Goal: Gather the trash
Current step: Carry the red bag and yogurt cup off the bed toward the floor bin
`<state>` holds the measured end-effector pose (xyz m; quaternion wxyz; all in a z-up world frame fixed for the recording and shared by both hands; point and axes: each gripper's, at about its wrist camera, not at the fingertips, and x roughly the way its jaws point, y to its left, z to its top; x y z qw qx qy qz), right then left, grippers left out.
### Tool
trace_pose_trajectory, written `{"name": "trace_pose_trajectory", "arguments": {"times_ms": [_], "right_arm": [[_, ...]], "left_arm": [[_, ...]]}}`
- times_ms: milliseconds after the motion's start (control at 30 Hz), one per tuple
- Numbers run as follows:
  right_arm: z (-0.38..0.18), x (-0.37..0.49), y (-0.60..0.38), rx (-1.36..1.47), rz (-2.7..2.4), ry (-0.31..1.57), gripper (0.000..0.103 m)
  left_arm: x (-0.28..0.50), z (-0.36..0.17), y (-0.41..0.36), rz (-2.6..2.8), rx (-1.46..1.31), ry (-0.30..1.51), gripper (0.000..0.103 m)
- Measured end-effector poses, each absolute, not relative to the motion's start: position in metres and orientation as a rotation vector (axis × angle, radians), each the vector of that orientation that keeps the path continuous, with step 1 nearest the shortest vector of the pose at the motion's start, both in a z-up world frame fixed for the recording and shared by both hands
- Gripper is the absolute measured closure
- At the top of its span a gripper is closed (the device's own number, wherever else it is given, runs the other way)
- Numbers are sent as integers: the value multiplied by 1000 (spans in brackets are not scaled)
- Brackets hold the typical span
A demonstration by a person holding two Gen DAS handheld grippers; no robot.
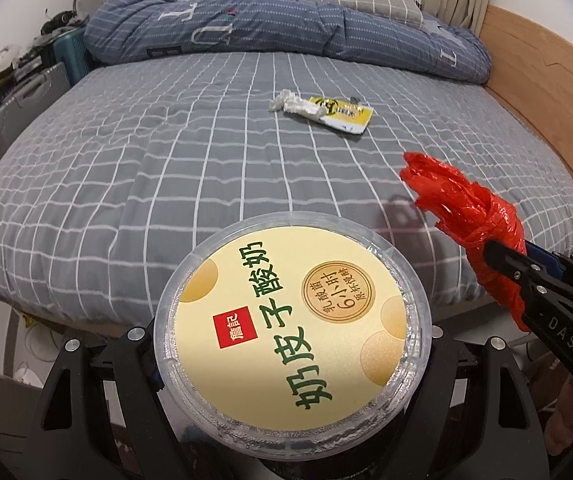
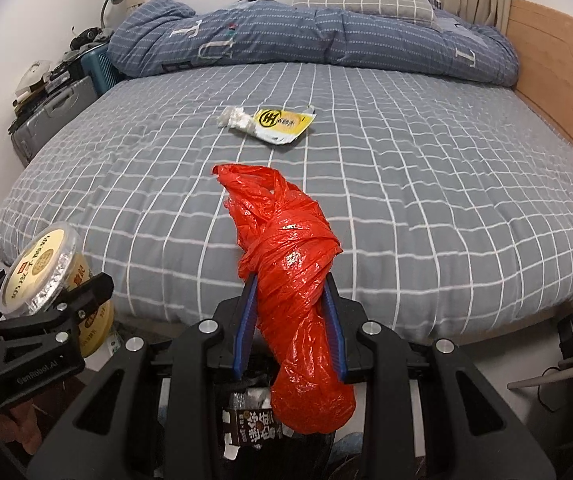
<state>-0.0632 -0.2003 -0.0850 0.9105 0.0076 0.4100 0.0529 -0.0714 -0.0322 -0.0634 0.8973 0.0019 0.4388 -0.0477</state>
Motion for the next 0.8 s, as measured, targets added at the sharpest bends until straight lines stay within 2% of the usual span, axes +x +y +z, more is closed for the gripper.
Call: {"name": "trace_pose_trajectory", "arguments": {"times_ms": [800], "right_arm": [[-106,-138,-185,3,124,924,73]], "left_arm": [[-138,-83,-18,-61,-9,1000,24]]}}
